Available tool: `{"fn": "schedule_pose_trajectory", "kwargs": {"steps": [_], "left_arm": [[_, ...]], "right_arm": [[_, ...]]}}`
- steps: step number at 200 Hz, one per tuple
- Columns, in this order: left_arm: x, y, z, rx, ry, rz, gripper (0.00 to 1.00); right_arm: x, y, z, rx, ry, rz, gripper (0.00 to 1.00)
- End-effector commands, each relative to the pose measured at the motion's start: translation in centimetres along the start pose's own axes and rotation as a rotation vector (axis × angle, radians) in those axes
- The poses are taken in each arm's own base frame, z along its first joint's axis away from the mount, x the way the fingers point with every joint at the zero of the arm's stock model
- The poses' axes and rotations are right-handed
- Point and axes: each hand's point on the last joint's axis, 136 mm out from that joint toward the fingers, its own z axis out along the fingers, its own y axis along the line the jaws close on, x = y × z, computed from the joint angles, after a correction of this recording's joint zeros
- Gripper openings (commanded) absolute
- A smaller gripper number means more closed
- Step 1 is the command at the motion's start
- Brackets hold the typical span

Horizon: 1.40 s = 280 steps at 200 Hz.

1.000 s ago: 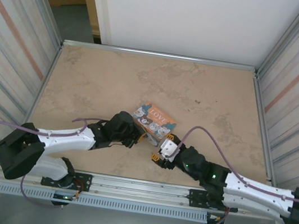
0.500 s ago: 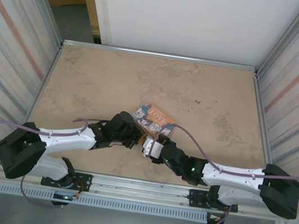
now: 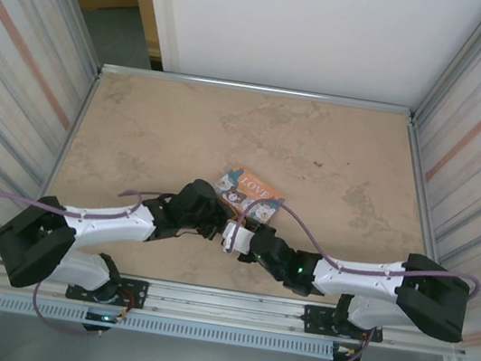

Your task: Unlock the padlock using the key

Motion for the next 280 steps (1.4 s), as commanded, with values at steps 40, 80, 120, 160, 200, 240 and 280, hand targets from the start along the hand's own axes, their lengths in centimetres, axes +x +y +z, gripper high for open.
{"fn": "schedule_pose_trajectory", "kwargs": {"steps": [40, 80, 120, 160, 200, 240, 280], "left_arm": [[0.9, -2.2, 0.1, 0.058, 0.027, 0.009, 0.0], [1.0, -2.2, 0.2, 0.059, 0.034, 0.01, 0.0], [1.1, -2.2, 0.3, 0.06, 0.04, 0.01, 0.0], [1.1, -2.2, 0.4, 0.063, 0.043, 0.01, 0.0], [1.3, -2.3, 0.7, 0.065, 0.049, 0.013, 0.0], [1.6, -2.2, 1.2, 0.067, 0.054, 0.009, 0.0], [1.8, -1.7, 1.9, 0.073, 0.037, -0.002, 0.0]], "right_arm": [[0.1, -0.7, 0.7, 0.047, 0.015, 0.027, 0.25], [0.5, -0.7, 1.0, 0.053, 0.032, 0.041, 0.19], [0.9, -0.9, 1.3, 0.064, 0.043, 0.074, 0.12], [1.4, -1.0, 1.4, 0.069, 0.056, 0.129, 0.04], [1.5, -1.3, 1.6, 0.063, 0.049, 0.26, 0.0], [1.7, -2.3, 2.0, 0.075, 0.042, 0.495, 0.0], [2.8, -3.1, 2.4, 0.081, 0.042, 0.706, 0.0]]}}
